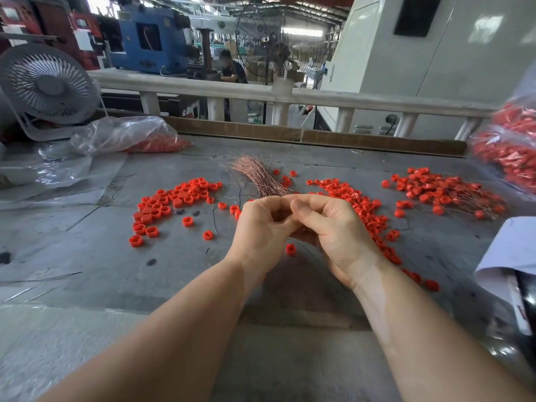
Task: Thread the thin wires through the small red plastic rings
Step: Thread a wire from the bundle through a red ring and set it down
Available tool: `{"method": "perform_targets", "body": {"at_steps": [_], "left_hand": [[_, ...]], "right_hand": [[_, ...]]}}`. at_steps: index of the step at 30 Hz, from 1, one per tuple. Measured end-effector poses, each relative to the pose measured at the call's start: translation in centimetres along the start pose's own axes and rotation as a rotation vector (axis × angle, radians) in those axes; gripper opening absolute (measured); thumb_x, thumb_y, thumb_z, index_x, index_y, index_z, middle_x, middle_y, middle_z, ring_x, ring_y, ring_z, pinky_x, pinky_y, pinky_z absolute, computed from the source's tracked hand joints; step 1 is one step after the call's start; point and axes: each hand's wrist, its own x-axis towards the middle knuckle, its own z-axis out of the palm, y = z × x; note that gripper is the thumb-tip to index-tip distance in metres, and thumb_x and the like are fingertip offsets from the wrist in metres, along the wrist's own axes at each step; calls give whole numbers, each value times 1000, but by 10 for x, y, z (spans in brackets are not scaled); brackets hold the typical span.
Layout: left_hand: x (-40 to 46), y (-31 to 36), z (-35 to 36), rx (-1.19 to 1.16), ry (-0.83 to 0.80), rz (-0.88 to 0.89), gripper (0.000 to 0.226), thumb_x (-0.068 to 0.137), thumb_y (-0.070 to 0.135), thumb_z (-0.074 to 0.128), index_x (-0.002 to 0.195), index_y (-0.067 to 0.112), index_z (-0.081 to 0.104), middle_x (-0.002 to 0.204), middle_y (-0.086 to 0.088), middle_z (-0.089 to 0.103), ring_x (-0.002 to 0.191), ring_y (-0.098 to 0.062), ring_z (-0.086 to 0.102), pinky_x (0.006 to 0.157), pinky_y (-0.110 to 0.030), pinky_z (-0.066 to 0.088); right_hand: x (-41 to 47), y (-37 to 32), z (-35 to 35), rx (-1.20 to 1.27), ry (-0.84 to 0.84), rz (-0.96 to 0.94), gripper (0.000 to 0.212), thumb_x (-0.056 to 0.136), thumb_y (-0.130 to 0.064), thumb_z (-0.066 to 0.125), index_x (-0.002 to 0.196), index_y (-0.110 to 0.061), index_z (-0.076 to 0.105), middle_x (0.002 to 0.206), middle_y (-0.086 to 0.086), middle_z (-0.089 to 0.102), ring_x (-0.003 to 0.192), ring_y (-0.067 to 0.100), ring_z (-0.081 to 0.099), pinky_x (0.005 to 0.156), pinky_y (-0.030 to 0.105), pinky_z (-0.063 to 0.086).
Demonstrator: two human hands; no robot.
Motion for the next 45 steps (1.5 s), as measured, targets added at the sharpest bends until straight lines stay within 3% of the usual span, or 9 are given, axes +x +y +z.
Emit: {"method": "perform_targets", "body": {"at_steps": [7, 14, 19, 25, 29, 32, 38, 42, 45], "left_hand": [[-1, 0, 1, -38, -11, 15, 28, 81, -9, 61, 77, 17, 68, 61, 6, 69, 60, -7, 67, 59, -16, 52], [2, -5, -1, -187, -20, -128, 10, 86, 5, 61, 81, 3, 69, 71, -9, 71, 62, -15, 68, 59, -20, 53], [6, -3, -4, -299, 60, -306, 21, 83, 27, 64, 71, 9, 67, 60, -3, 63, 56, -8, 59, 54, -19, 50], [5, 1, -4, -341, 89, -336, 36, 84, 30, 62, 89, -5, 65, 85, -22, 61, 72, -24, 58, 65, -27, 53], [5, 3, -6, -358, 78, -337, 33, 80, 34, 63, 82, 1, 70, 64, -8, 62, 60, -16, 58, 56, -21, 52], [5, 4, -7, -405, 47, -346, 33, 88, 30, 57, 62, 14, 70, 55, -1, 61, 52, -11, 60, 52, -18, 51], [4, 7, -8, -403, 12, -298, 27, 91, 2, 49, 73, 10, 69, 59, -2, 66, 54, -10, 64, 50, -18, 51], [4, 7, -8, -404, 14, -279, 35, 90, 0, 51, 67, 14, 74, 61, -3, 68, 55, -8, 64, 50, -17, 51], [4, 8, -9, -403, 18, -271, 27, 89, 0, 51, 78, 13, 71, 63, -3, 68, 57, -8, 64, 50, -17, 51]], "right_hand": [[-2, -2, 1, 2, 36, -9, 20, 88, -8, 55, 100, 1, 67, 90, 19, 69, 80, 21, 67, 73, 29, 57], [-2, 2, 7, -45, 134, -35, 17, 88, -18, 59, 96, -7, 68, 88, 13, 71, 82, 21, 69, 71, 31, 56], [-3, -4, 5, -325, 192, -239, 12, 86, -7, 63, 97, -10, 66, 81, -1, 68, 69, -1, 65, 65, 12, 50], [-4, -5, 4, -563, 203, -366, 24, 77, -8, 73, 91, -26, 67, 88, 0, 68, 78, 8, 63, 72, 17, 47], [-4, -3, 4, -611, 200, -395, 26, 75, -7, 74, 87, -29, 66, 82, -5, 67, 72, 0, 59, 69, 7, 40], [-2, -3, 2, -595, 217, -393, 23, 79, -6, 70, 88, -27, 67, 85, -6, 68, 76, -1, 61, 70, 6, 40], [0, -4, -1, -430, 239, -345, 23, 81, -4, 68, 90, -25, 70, 89, -8, 70, 83, -3, 63, 76, 8, 44], [0, -3, -1, -373, 224, -320, 27, 81, -4, 68, 90, -30, 70, 93, -7, 71, 87, 1, 64, 80, 14, 46], [0, -4, -1, -351, 214, -334, 30, 81, -2, 67, 88, -31, 70, 91, -8, 71, 87, 2, 65, 80, 15, 48]]}}
